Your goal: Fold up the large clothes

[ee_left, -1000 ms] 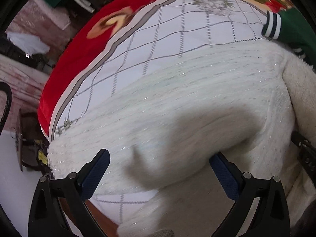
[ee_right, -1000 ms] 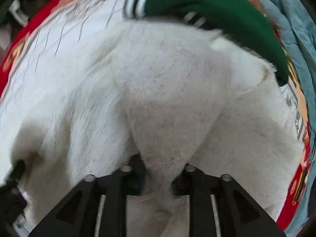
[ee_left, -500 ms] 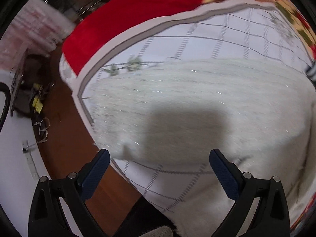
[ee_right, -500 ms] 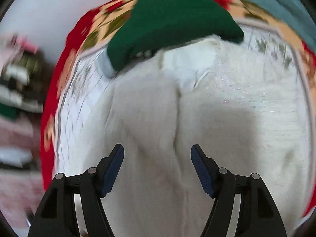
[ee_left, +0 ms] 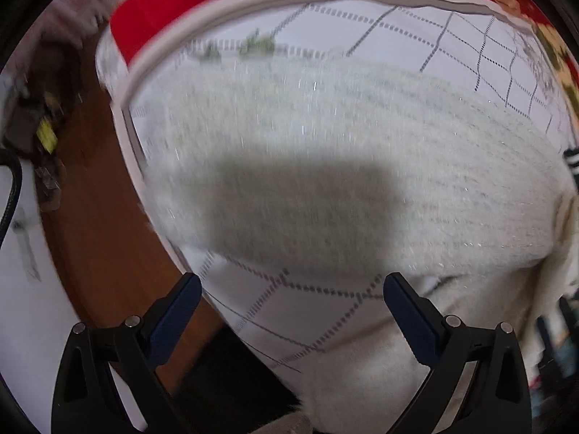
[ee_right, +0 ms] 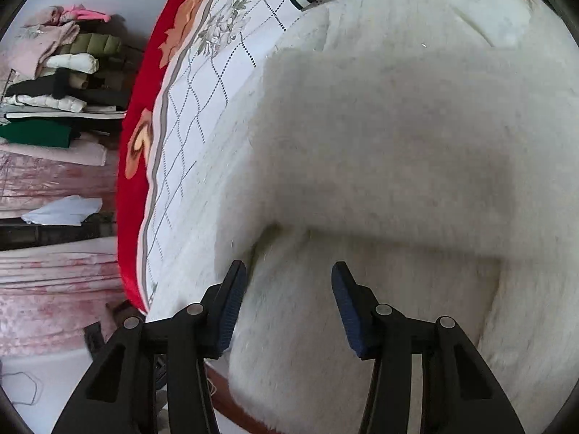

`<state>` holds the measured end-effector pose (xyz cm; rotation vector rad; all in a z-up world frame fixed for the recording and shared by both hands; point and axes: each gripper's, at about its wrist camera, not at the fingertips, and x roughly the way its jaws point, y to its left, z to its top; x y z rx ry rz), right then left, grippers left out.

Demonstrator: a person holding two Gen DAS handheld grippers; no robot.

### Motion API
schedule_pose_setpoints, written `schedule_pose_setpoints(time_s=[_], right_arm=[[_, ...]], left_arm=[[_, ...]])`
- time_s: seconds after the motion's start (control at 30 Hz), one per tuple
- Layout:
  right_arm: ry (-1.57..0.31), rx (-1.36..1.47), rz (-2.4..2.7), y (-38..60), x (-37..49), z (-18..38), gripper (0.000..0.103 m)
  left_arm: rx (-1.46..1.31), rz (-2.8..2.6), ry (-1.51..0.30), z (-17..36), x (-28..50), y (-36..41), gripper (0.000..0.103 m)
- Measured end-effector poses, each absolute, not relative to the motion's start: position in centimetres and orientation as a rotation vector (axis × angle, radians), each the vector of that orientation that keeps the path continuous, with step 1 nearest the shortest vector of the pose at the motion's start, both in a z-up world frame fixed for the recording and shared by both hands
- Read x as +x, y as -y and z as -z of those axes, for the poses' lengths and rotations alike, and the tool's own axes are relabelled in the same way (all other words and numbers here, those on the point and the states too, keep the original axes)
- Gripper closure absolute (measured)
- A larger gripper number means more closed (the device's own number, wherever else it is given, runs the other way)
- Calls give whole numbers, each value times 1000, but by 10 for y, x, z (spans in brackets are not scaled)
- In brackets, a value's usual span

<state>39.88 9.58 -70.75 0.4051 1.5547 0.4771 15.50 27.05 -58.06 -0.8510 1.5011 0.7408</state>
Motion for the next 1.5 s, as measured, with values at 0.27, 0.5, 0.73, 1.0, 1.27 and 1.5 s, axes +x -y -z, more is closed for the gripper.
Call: schedule_pose_setpoints(time_s=[0.27,0.5,0.73,1.0,1.27,1.5], right_arm=[[-1555,456,-337,-59,395,713,51],[-1495,355,-278,-63,403,701,51],[-1422,375,-296,-99,432,707,51],[-1535,316,-259,-118,458,731,51],[-1453,337,1,42,440,682,44],[-1462,461,225,197,426,686,43]], left_arm=[[-1320,-832,-1236,618,127,-317,26],[-1021,-910,-1088,591,171,-357,93],[-788,-789,-965,520,239,-378,94],[-362,-586,-907,440,307,-313,94],[-123,-258,-911,390,366,-129,94],[-90,58,-1071,432,394,82,94]])
